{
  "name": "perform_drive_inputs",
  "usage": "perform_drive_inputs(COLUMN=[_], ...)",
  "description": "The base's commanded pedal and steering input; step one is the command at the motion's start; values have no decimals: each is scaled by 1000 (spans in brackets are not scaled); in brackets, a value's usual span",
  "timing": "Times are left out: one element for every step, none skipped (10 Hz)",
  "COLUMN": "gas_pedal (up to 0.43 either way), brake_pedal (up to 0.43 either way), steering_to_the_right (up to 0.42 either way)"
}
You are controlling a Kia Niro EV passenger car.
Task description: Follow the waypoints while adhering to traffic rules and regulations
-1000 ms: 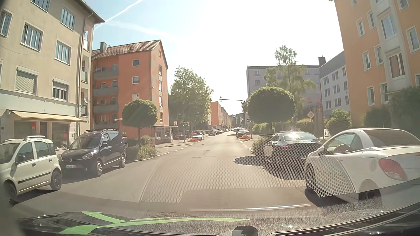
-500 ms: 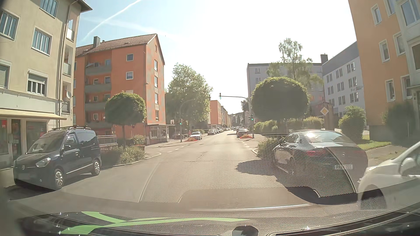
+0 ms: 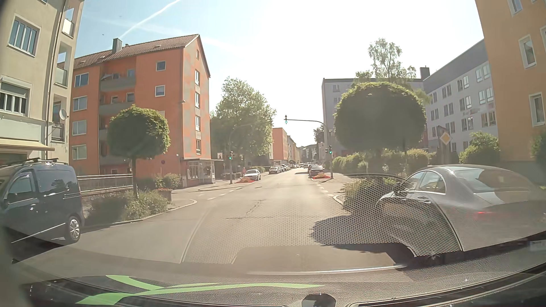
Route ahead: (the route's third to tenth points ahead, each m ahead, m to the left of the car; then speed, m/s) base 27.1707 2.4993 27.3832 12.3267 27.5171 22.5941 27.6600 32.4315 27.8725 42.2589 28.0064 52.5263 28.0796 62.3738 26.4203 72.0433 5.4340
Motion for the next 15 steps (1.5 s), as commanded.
perform_drive_inputs(gas_pedal=[0,0,0,0,0,0,0,0,0,0,0,0,0,0,0], brake_pedal=[0,6,0,18,18,6,12,12,12,12,12,12,12,12,18], steering_to_the_right=[0,1,0,1,1,1,1,1,1,2,5,8,10,11,13])
